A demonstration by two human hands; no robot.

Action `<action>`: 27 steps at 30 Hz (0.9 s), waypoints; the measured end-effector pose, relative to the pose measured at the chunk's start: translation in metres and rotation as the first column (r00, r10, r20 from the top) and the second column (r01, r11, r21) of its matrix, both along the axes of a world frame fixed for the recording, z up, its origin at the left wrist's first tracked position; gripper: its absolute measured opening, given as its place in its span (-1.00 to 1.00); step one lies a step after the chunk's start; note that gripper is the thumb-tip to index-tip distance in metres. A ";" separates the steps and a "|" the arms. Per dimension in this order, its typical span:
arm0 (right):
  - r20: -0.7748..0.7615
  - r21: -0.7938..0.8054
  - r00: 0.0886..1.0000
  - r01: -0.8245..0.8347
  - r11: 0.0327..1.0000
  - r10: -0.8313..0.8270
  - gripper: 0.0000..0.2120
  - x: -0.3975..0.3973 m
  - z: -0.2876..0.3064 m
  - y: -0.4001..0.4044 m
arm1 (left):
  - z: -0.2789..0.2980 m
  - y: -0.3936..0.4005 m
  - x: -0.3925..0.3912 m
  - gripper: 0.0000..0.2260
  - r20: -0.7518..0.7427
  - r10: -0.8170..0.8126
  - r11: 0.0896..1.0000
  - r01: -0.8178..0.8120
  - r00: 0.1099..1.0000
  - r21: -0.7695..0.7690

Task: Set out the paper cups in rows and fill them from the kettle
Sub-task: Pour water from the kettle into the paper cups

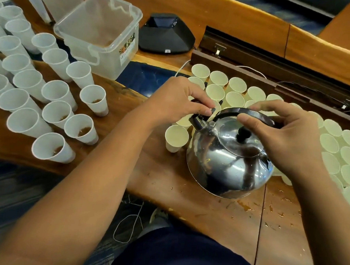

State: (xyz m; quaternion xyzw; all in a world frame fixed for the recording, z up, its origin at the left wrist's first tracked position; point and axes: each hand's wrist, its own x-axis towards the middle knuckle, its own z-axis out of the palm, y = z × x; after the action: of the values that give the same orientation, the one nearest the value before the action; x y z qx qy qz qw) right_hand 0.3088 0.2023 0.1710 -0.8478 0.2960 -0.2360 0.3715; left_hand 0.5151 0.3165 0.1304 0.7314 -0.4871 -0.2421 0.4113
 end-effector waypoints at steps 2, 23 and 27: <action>0.004 0.016 1.000 0.017 1.000 -0.017 -0.83 0.000 -0.002 0.005 | -0.002 0.003 0.000 -0.86 -0.012 -0.002 1.000 0.002 1.000 -0.008; -0.045 0.053 0.997 0.071 0.996 -0.069 -0.83 0.009 0.002 0.023 | -0.011 0.014 0.000 -0.85 -0.066 0.049 0.998 -0.051 0.997 -0.031; -0.054 0.047 0.997 0.058 0.997 -0.056 -0.83 0.012 0.005 0.023 | -0.012 0.014 0.001 -0.85 -0.087 0.059 0.997 -0.062 0.994 -0.035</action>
State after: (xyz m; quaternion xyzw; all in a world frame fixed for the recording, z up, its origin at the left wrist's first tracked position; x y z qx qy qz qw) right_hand 0.3208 0.2254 0.1761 -0.8356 0.3354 -0.2168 0.3772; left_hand 0.5156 0.3304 0.1184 0.7268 -0.4511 -0.2516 0.4528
